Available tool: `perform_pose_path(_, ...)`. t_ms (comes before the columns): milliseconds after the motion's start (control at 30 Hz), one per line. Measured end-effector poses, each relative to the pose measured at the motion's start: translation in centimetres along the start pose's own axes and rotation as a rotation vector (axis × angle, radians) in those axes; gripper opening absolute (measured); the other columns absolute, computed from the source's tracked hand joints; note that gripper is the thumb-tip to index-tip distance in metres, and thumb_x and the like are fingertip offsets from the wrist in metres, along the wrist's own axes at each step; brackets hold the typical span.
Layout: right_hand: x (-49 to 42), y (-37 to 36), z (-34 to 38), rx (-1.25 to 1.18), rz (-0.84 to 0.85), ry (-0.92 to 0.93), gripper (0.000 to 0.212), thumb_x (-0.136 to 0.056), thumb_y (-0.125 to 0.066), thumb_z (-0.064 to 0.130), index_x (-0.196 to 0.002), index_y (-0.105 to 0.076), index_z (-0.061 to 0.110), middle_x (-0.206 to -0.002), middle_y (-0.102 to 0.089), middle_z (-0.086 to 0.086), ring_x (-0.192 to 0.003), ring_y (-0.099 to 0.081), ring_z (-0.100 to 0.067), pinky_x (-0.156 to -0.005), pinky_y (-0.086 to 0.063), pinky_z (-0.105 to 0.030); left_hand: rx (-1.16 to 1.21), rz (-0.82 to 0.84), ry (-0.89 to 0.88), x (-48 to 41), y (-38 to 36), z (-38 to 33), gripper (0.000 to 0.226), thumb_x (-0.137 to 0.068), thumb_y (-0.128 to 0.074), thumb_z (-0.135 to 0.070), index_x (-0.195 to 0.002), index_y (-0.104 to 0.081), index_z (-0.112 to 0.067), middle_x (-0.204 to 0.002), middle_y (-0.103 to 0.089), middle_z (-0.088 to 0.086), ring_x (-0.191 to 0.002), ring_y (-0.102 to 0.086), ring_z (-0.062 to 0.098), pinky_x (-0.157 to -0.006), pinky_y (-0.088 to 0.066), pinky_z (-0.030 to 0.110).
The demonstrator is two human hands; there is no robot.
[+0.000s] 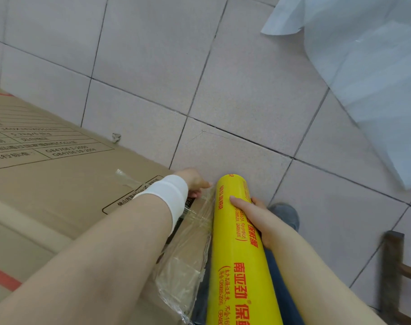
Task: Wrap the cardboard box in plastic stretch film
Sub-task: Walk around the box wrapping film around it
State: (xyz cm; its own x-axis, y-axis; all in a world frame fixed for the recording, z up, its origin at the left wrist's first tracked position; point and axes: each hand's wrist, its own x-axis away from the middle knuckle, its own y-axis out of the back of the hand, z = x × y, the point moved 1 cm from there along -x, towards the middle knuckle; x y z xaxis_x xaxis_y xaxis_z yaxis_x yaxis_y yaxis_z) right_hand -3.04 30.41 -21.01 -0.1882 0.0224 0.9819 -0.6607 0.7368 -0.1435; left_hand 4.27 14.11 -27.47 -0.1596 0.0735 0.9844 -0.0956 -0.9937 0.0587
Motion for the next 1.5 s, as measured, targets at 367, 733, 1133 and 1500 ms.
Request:
perform_pose_path(367,0.1,0.1,-0.5,-0.057,-0.007,0.072,0.079,-0.088,-0.063,0.035,-0.151,-0.016,0.027,-0.133,-0.052,-0.010,-0.101,-0.058,-0.027,-0.069,-0.051,-0.032,0.032,0.095,-0.028,-0.4,0.0,-0.2,0.033,-0.089,-0.056,-0.040,-0.073,-0.058,-0.011,-0.077,-0.062,0.003,-0.068,-0.050,0.015,-0.063,-0.040,0.025)
perform_pose_path(733,-0.8,0.8,-0.5,-0.116,0.035,0.035,0.077,-0.088,-0.063,0.036,-0.151,-0.020,0.026,-0.130,-0.056,-0.013,-0.097,-0.062,-0.028,-0.065,-0.053,-0.036,-0.025,-0.205,-0.107,-1.5,2.1,-0.6,0.013,-0.088,-0.060,-0.011,-0.077,-0.062,-0.005,-0.080,-0.064,0.009,-0.063,-0.054,0.016,-0.066,-0.047,0.026)
perform_pose_path(1133,-3.2,0.5,-1.9,-0.056,0.026,-0.147,0.072,-0.087,-0.062,0.043,-0.147,-0.031,0.017,-0.125,-0.060,-0.018,-0.102,-0.062,-0.035,-0.059,-0.050,-0.034,-0.732,-0.343,-0.261,-2.5,-0.4,1.0,0.034,-0.091,-0.051,-0.015,-0.122,-0.043,-0.004,-0.126,-0.050,0.017,-0.118,-0.046,0.032,-0.095,-0.041,0.041)
perform_pose_path(1500,-2.7,0.5,-1.6,0.006,0.037,-0.148,0.072,-0.086,-0.061,0.048,-0.146,-0.033,0.018,-0.123,-0.061,-0.016,-0.098,-0.063,-0.033,-0.063,-0.051,-0.035,-1.057,0.006,-0.188,-0.8,1.6,0.9,0.058,-0.092,-0.031,-0.058,-0.140,-0.038,-0.027,-0.144,-0.037,0.012,-0.131,-0.036,0.035,-0.110,-0.028,0.049)
